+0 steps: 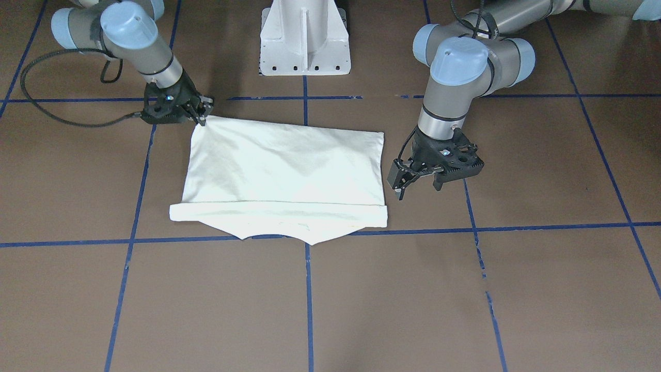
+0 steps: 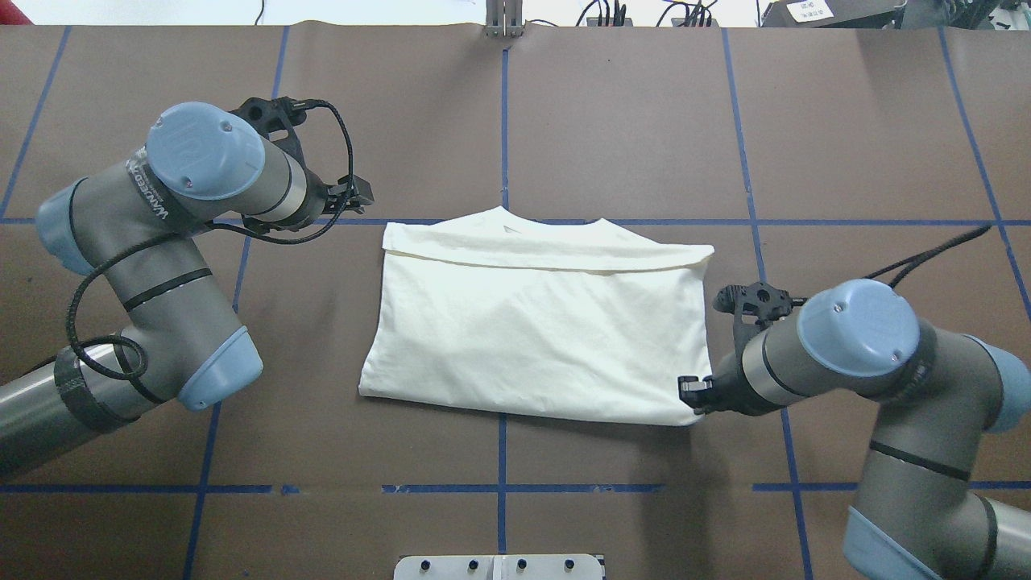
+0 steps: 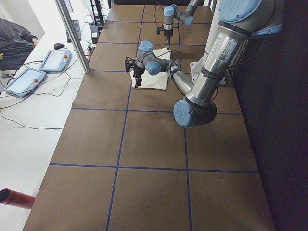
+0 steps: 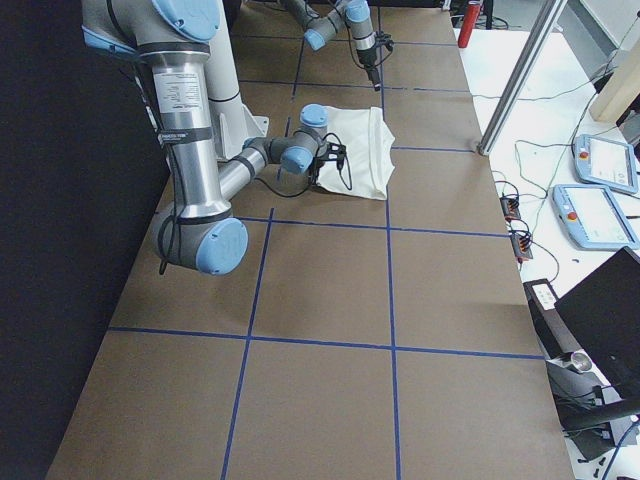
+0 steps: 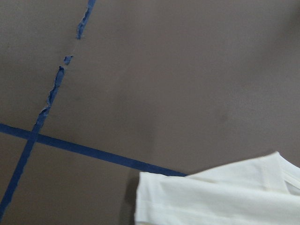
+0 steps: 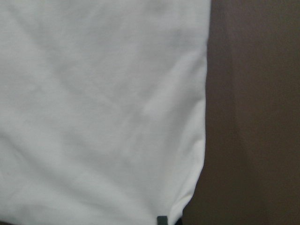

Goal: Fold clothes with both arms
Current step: 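Move the left gripper to the shirt's near edge while the right gripper repositions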

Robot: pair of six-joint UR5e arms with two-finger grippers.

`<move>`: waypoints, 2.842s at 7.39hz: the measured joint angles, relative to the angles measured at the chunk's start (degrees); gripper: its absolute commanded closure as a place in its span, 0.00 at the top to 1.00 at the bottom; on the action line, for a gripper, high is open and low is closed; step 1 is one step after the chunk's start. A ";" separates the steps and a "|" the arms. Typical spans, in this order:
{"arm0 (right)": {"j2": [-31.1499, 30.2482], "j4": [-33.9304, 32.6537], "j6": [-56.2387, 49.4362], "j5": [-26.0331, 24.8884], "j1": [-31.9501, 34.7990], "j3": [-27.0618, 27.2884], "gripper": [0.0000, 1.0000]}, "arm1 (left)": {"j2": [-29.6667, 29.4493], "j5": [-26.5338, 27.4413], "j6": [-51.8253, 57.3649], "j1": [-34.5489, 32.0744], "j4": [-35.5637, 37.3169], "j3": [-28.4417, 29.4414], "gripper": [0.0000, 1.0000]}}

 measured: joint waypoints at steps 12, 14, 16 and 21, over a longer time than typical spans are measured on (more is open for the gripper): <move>2.20 4.68 10.16 -18.86 -6.72 10.31 1.00 | 1.92 0.42 -23.75 18.13 -0.15 -3.65 0.29; 2.48 4.65 10.11 -18.70 -5.98 10.20 1.00 | 1.83 0.33 -24.59 18.24 -0.12 -3.79 0.00; 2.58 4.68 10.16 -18.41 -5.19 10.20 1.00 | 1.79 0.29 -24.46 18.47 -0.32 -3.61 0.00; 2.40 4.61 10.17 -18.34 -4.40 10.20 1.00 | 1.66 -0.27 -21.49 13.75 1.37 -4.01 0.00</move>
